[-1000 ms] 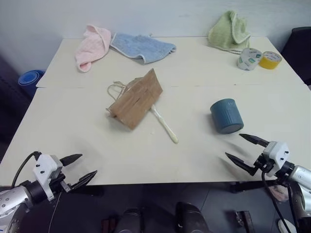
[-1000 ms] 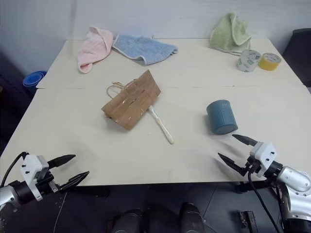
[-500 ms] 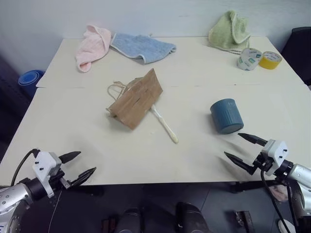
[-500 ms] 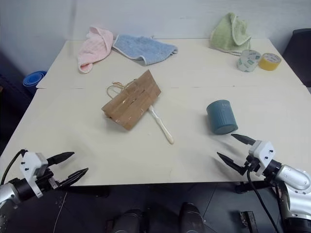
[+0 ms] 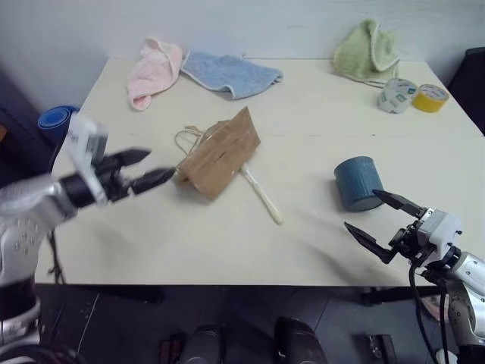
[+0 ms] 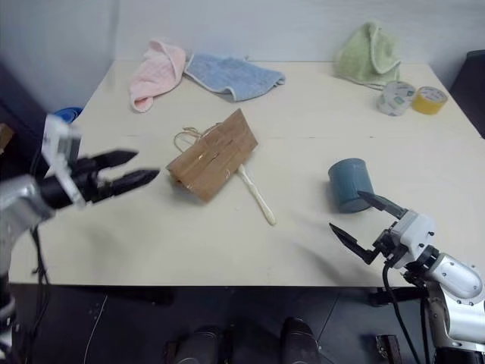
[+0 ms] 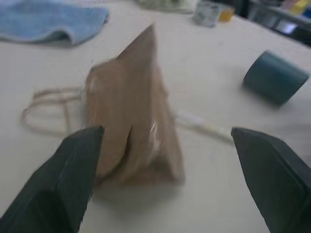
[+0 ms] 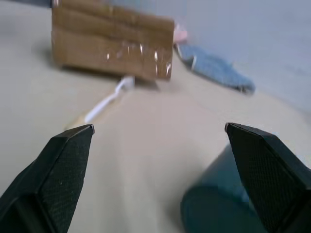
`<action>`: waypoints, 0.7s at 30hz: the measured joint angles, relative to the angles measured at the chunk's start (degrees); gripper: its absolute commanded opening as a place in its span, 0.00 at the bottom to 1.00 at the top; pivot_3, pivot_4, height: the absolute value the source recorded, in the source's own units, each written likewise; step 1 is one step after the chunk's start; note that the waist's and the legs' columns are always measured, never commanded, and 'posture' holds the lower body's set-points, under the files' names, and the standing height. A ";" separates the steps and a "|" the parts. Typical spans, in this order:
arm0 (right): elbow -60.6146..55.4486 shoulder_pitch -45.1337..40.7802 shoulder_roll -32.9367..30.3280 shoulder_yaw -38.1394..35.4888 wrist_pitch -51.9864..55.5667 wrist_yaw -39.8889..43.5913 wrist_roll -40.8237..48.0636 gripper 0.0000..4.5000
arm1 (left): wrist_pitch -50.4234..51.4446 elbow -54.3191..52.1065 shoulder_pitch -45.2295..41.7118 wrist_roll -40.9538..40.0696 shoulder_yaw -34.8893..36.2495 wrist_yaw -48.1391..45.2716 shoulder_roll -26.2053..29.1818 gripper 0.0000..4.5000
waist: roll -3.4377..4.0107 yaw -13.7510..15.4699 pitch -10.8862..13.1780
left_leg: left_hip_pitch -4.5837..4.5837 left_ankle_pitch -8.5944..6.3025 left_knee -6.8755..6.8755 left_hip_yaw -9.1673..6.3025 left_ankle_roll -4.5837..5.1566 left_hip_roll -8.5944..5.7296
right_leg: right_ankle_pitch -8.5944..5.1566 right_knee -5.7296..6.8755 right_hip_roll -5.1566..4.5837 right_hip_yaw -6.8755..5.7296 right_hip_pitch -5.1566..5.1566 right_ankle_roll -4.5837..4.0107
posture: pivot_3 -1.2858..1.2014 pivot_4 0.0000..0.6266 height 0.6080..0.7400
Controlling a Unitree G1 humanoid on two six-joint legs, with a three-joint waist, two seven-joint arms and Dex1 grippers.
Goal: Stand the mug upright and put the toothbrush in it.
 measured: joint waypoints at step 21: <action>-7.96 -1.55 2.03 3.72 5.61 -6.01 1.34 1.00 | -15.19 45.62 -27.71 31.20 -30.25 -12.77 -13.00 0.20 | -0.22 0.02 0.13 | -0.34 0.04 0.19 0.57 0.05 0.02 | -0.01 -0.20 0.11 -0.02 -0.16 0.00 | 0.52 0.24 1.00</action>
